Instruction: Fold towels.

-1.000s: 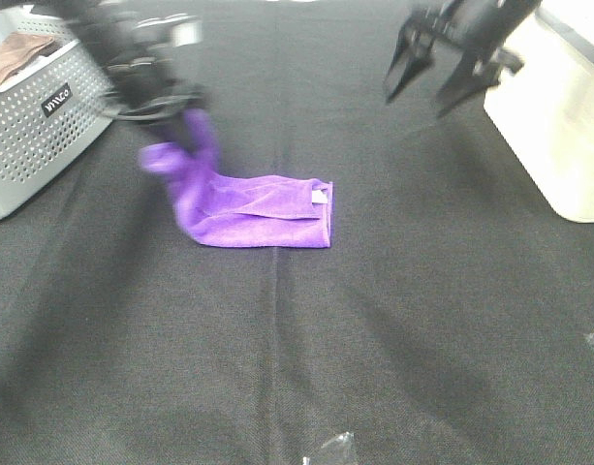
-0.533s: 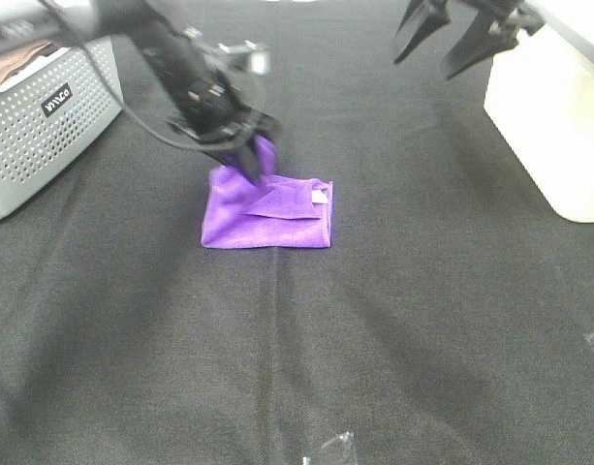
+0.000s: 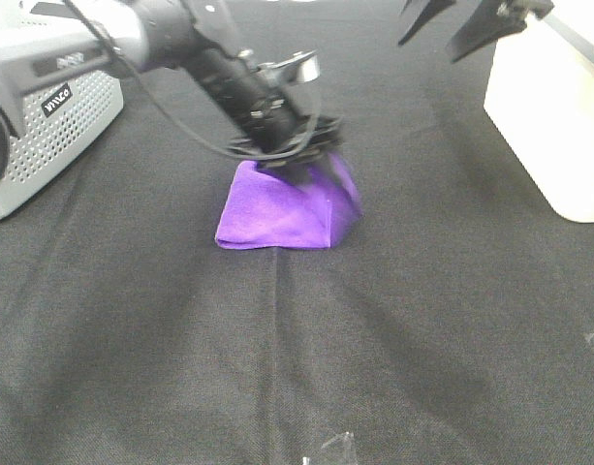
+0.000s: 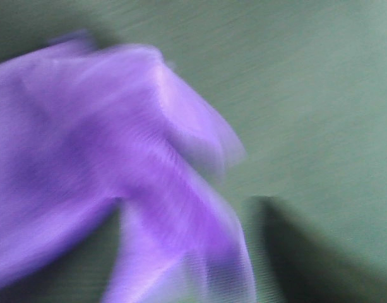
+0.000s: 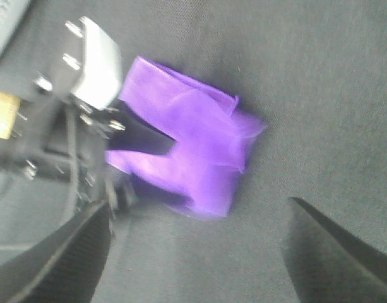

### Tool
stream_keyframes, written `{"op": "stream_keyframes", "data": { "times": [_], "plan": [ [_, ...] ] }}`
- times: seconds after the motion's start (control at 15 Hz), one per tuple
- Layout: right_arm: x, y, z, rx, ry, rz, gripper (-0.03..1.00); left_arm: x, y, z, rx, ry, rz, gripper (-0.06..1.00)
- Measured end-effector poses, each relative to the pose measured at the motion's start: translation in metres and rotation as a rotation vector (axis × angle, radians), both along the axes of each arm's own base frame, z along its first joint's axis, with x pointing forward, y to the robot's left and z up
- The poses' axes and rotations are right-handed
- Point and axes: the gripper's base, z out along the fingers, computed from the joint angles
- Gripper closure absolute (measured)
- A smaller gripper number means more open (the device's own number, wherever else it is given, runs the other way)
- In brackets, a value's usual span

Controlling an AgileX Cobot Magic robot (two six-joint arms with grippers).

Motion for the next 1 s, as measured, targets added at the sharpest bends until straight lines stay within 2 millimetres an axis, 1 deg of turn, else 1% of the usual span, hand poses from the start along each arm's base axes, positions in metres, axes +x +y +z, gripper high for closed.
{"op": "stream_keyframes", "data": {
  "times": [0.07,0.2,0.27,0.33,0.4,0.53,0.67,0.73,0.87,0.93,1.0],
  "plan": [
    [-0.003,0.000,0.007,0.002,-0.016,0.000,0.25,0.000,-0.002,0.008,-0.025,0.002,-0.008,0.20],
    [-0.008,-0.001,0.017,0.010,-0.036,0.001,0.25,0.002,-0.003,0.029,-0.038,-0.041,-0.039,0.18],
    [-0.009,-0.001,0.018,0.012,-0.039,0.001,0.25,0.003,-0.002,0.039,-0.023,-0.080,-0.054,0.18],
    [-0.009,-0.001,0.018,0.012,-0.040,0.001,0.25,0.006,0.002,0.056,0.029,-0.153,-0.078,0.18],
    [-0.009,-0.001,0.018,0.012,-0.040,0.001,0.25,0.009,0.007,0.065,0.096,-0.223,-0.082,0.18],
    [-0.009,-0.001,0.019,0.010,-0.041,0.001,0.25,0.019,0.024,0.070,0.242,-0.294,-0.023,0.18],
    [-0.013,-0.005,0.019,-0.034,-0.044,-0.002,0.25,0.031,0.051,0.072,0.362,-0.317,0.069,0.18],
    [-0.018,-0.009,0.020,-0.073,-0.047,-0.006,0.25,0.037,0.069,0.080,0.410,-0.339,0.120,0.18],
    [-0.034,-0.018,0.032,-0.144,-0.070,-0.031,0.25,0.041,0.113,0.110,0.438,-0.359,0.220,0.18],
    [-0.041,-0.020,0.040,-0.160,-0.088,-0.036,0.25,0.038,0.143,0.130,0.441,-0.355,0.285,0.18],
    [-0.047,-0.022,0.048,-0.168,-0.109,-0.040,0.25,0.031,0.172,0.145,0.451,-0.337,0.339,0.18]
  ]
}}
